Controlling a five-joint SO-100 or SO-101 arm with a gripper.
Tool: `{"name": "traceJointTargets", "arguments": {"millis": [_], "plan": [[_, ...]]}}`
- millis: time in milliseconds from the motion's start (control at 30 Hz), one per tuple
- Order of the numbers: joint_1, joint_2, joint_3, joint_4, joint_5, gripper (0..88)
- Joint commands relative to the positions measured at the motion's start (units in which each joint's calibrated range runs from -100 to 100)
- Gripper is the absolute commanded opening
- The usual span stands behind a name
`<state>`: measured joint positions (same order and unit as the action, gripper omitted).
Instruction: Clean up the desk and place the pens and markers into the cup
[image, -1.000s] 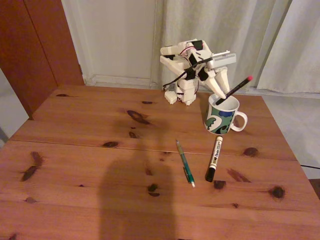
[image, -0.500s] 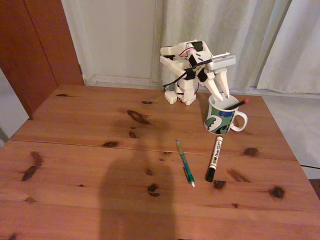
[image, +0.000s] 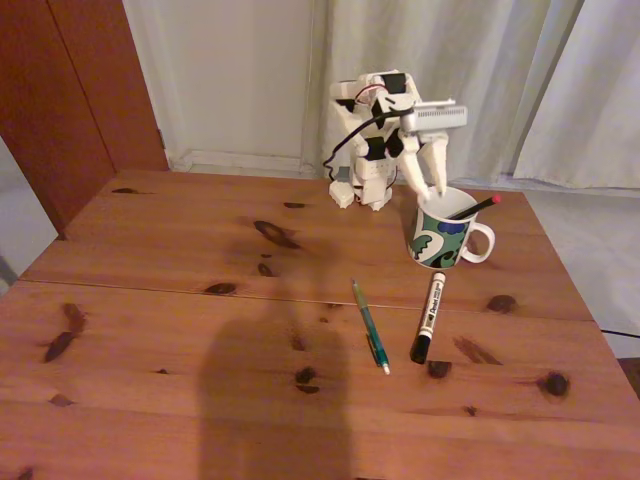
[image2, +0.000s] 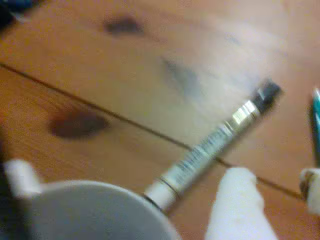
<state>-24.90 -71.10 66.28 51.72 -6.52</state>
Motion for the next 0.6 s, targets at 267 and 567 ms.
{"name": "traceJointTargets", "arguments": {"millis": [267, 567], "plan": [[10.0, 25.1, -17.0, -0.9, 1.3, 9.8], [14.1, 44.7, -26.6, -0.8, 3.0, 9.8]]}}
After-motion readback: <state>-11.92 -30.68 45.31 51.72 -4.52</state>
